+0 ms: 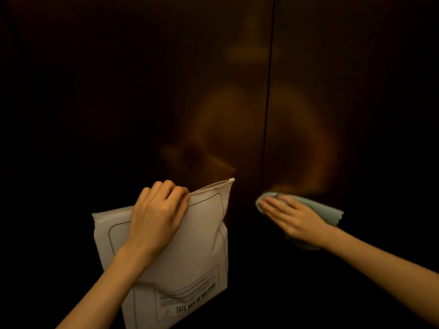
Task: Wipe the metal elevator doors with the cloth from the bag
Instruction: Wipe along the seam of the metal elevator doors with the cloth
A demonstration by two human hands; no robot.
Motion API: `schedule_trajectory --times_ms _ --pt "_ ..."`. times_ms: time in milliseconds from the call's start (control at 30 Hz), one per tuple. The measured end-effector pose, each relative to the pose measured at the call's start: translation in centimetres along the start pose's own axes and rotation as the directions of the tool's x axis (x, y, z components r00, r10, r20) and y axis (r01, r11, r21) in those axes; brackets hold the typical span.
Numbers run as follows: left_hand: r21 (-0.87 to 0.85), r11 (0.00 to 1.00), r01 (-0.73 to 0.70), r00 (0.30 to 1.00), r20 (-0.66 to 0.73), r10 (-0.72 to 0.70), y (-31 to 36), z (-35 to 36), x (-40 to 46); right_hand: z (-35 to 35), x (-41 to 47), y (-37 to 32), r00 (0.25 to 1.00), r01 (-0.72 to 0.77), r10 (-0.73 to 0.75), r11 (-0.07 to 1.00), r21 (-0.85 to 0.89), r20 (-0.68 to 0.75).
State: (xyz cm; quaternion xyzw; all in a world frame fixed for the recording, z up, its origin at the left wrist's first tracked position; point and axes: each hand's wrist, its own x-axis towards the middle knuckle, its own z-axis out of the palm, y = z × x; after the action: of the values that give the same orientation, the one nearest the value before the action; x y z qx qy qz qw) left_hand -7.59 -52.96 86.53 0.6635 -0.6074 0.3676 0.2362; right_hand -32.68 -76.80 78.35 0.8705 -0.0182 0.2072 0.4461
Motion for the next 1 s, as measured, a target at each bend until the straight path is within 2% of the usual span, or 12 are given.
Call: schedule_trajectory --times_ms 100,200,267,400,567,767,1000 --pt "0.005 1.000 -0.012 1.000 0.007 0.012 0.4 -0.1 0.5 0.5 -0.8 -1.2 0.986 0.124 -0.127 0.992 0.035 0.109" --pt "0.010 1.000 -0.018 1.000 0.006 0.018 0.4 -0.3 0.6 0.0 0.1 0.7 0.986 0.143 -0.149 0.986 0.086 0.076" --pt "0.017 1.000 -0.013 1.000 0.005 0.013 0.2 -0.3 0.6 -1.0 1.3 3.0 0.995 0.095 -0.096 0.994 0.057 0.011" --pt "0.027 1.000 0.007 1.000 0.008 -0.007 0.1 -0.1 0.3 -4.1 4.5 6.9 0.979 -0.144 0.144 0.990 0.011 -0.146" --pt "0.018 1.000 0.019 1.000 0.011 -0.020 0.0 0.4 -0.3 -3.8 4.9 4.5 0.933 -0.282 0.289 0.957 0.060 -0.217" --pt "0.021 1.000 0.016 0.999 0.043 -0.017 0.4 0.9 -0.3 0.9 0.7 -3.6 0.956 -0.274 0.289 0.938 0.212 -0.045" --pt "0.010 1.000 0.005 0.995 0.098 -0.006 0.4 0.2 0.0 5.0 -3.6 -10.1 0.990 -0.086 0.058 0.973 0.215 0.132"
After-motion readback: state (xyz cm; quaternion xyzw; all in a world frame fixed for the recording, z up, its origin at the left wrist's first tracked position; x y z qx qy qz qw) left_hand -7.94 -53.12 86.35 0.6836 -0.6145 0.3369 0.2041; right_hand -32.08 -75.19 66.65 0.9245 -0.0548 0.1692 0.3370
